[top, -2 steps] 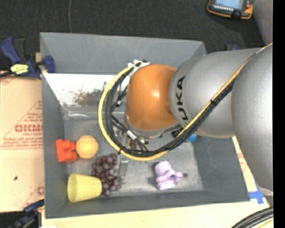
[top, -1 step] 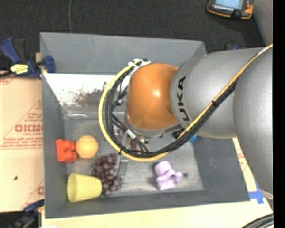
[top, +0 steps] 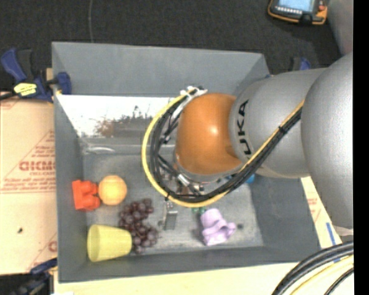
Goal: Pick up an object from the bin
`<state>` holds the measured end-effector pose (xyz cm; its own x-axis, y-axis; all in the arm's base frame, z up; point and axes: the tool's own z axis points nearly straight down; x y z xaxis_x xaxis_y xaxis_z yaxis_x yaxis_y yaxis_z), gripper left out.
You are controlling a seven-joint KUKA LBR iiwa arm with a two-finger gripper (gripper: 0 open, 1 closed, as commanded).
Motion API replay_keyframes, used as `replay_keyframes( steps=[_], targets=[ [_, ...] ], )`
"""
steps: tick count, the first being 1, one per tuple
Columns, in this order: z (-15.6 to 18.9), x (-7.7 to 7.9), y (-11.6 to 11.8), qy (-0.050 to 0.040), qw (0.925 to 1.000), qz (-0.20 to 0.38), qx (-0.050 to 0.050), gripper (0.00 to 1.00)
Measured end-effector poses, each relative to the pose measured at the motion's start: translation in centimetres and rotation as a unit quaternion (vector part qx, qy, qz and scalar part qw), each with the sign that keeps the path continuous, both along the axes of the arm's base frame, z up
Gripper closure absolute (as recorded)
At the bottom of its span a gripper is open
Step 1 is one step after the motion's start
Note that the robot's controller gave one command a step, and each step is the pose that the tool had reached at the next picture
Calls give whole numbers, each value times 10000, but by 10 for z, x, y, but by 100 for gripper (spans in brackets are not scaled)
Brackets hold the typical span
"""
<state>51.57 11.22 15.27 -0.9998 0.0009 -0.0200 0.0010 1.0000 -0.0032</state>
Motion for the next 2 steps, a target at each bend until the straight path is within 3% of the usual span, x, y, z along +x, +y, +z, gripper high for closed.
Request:
replay_keyframes(
  steps=[1,2],
  targets=[
    [-16,-3,-6,38,10000,-13,-13,0],
    [55,54,11,-14,9996,289,-12,0]
  ],
)
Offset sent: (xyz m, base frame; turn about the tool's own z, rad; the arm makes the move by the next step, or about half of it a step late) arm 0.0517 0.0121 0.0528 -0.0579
